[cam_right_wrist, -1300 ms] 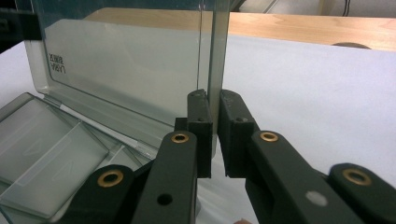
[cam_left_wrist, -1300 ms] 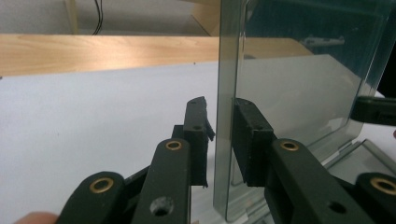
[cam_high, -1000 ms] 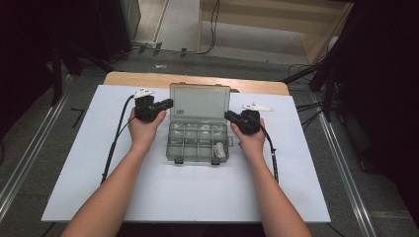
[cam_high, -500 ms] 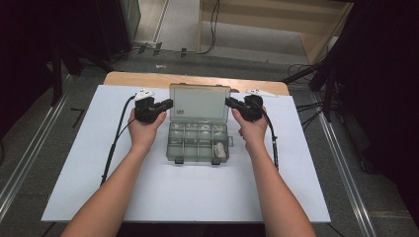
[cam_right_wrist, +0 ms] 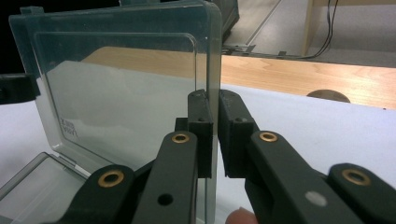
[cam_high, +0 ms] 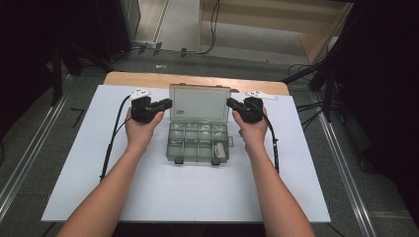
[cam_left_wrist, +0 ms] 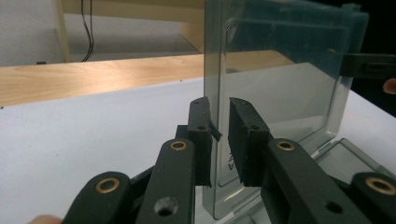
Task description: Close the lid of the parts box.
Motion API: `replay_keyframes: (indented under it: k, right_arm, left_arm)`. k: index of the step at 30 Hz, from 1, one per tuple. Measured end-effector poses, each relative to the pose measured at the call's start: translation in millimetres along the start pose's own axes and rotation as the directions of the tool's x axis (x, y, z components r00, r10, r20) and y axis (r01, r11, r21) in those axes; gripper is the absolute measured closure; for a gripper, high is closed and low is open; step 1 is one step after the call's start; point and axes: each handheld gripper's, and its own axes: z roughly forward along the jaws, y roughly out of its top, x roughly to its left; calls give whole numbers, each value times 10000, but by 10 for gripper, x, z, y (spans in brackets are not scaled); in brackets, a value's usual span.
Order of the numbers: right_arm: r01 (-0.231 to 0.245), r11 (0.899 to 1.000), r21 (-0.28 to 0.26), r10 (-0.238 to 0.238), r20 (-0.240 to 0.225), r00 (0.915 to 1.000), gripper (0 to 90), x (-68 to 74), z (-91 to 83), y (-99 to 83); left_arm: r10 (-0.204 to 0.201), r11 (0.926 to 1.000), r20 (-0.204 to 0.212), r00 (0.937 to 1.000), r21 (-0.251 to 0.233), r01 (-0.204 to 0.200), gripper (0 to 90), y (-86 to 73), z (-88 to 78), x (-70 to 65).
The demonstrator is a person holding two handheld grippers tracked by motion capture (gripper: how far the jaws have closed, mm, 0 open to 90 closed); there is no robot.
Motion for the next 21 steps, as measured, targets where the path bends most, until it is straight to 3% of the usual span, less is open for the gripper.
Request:
replay_keyframes:
  k: [4,12,21]
  right_arm:
    - [212,9997,-125,-211,41,9998,828,16,-18,-18]
    - [488,9984,-297,-486,76,9988,828,37,-48,-44]
    - [831,9944,-650,-827,84,9965,828,54,-83,-95]
  left_arm:
    - [-173,9994,331,9993,-306,183,785,45,-86,8]
    - [-468,9982,185,9987,-356,474,890,105,-101,85]
    - [-1266,9904,252,9916,589,1249,897,106,71,227]
